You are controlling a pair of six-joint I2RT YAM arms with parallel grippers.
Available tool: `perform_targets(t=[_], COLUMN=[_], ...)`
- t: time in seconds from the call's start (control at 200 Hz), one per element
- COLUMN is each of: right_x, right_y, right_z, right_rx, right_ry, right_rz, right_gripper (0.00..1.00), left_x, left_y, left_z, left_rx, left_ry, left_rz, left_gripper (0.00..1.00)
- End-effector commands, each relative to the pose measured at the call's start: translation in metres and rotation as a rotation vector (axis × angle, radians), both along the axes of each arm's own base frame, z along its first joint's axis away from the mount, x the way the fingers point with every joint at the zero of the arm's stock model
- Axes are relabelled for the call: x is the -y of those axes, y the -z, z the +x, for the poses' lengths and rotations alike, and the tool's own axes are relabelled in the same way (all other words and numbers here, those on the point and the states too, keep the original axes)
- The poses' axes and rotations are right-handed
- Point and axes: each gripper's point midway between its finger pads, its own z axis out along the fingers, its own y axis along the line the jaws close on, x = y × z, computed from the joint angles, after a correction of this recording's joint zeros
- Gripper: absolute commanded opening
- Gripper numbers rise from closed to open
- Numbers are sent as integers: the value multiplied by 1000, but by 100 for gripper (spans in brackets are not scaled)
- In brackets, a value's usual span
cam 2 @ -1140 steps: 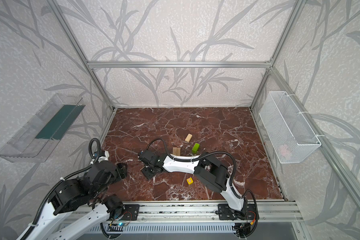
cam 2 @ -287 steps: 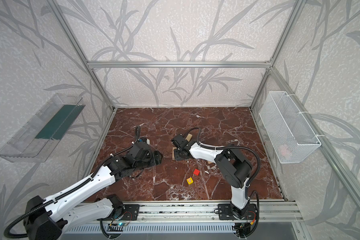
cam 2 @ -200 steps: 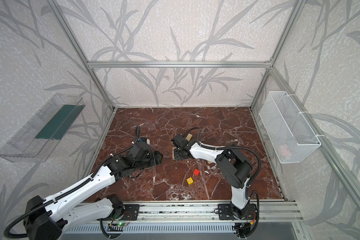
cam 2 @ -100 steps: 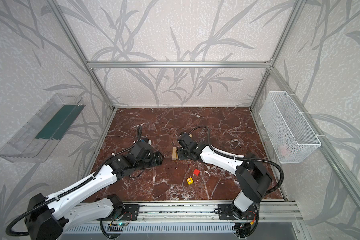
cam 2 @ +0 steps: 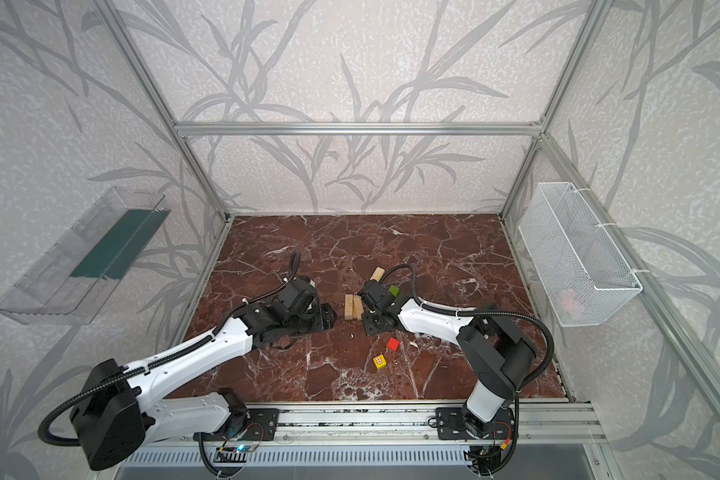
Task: Build the wood block tower
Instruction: 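Open the right gripper and raise it off the placed block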
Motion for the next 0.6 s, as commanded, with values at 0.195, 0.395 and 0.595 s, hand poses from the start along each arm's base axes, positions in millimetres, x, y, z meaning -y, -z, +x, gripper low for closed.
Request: perform_targets(t=[0.195,0.395,0.595], right_x=[-6,-9,-14], right_y=[21,23,21], right_z=[8,11,16], right_rx=[1,19,39], right_ry=[-24,-43,-55], right_rz=[-18,-16,-5], right_gripper=[27,26,26], left_x=[8,9,8], left_y=[-9,-7,-5], left_z=[10,13,13], left_rx=[29,29,20], left_ry=[-6,-16,-20], left_rz=[-16,-17,-7], left_gripper=[78,78,78])
